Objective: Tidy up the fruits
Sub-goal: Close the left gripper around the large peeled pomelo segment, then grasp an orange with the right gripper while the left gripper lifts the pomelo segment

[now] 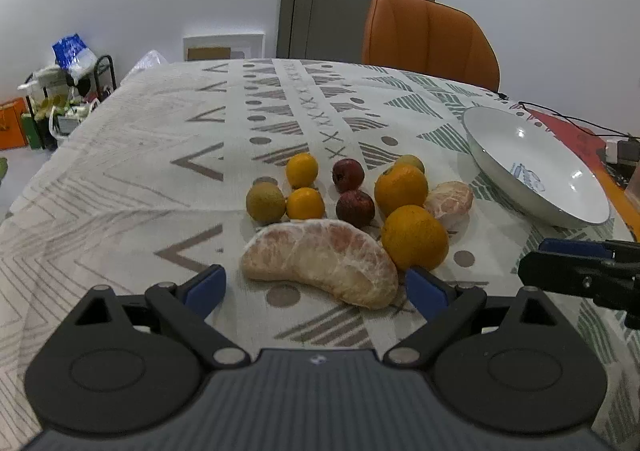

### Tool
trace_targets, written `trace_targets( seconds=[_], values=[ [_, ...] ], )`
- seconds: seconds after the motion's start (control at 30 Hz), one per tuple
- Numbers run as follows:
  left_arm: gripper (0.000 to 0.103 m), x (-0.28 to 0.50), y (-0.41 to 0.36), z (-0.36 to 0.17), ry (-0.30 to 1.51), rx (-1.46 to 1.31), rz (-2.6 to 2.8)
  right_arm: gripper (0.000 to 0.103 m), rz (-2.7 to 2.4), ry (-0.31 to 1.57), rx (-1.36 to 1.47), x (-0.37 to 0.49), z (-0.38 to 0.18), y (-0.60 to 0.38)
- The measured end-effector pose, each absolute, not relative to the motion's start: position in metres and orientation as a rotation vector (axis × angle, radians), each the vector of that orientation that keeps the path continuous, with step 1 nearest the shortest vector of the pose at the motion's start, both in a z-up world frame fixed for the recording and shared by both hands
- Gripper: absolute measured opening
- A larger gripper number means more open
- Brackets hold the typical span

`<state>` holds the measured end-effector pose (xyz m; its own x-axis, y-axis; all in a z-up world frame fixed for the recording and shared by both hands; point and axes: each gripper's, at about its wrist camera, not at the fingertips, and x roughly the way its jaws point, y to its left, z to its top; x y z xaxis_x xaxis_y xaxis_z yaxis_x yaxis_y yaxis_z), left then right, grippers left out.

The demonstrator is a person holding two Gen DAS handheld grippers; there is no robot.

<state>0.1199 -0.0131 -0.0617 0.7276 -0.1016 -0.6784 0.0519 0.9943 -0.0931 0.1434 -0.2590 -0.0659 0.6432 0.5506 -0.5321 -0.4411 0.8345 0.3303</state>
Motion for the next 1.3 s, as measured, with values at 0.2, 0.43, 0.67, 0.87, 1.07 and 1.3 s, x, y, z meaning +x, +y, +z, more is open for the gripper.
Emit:
trace_targets(
  seconds=[0.2, 0.43, 0.67, 0.87, 1.07, 1.3],
  values=[
    [0.090, 0.124, -0.014, -0.065, 0.730, -0.047, -0.099, 0.073, 0.582, 0.678, 0.176, 0.149, -0.066, -0.251],
    [0.086, 0.118, -0.002, -0.063, 0.717, -0.080, -0.075, 0.073, 0.608, 0.692, 0.161, 0.157, -0.065, -0.234],
    [0.086, 0.109, 0.023, -0.060, 0.711, -0.132, -0.029, 0.073, 0.643, 0.701, 0.131, 0.162, -0.064, -0.210],
    [0.086, 0.105, 0.036, -0.056, 0.701, -0.152, 0.002, 0.073, 0.644, 0.700, 0.124, 0.164, -0.064, -0.198],
    [0.086, 0.098, 0.049, -0.054, 0.690, -0.176, 0.033, 0.073, 0.620, 0.711, 0.111, 0.169, -0.067, -0.190],
    [0.086, 0.092, 0.056, -0.049, 0.679, -0.185, 0.056, 0.042, 0.615, 0.706, 0.084, 0.172, -0.075, -0.180]
  ],
)
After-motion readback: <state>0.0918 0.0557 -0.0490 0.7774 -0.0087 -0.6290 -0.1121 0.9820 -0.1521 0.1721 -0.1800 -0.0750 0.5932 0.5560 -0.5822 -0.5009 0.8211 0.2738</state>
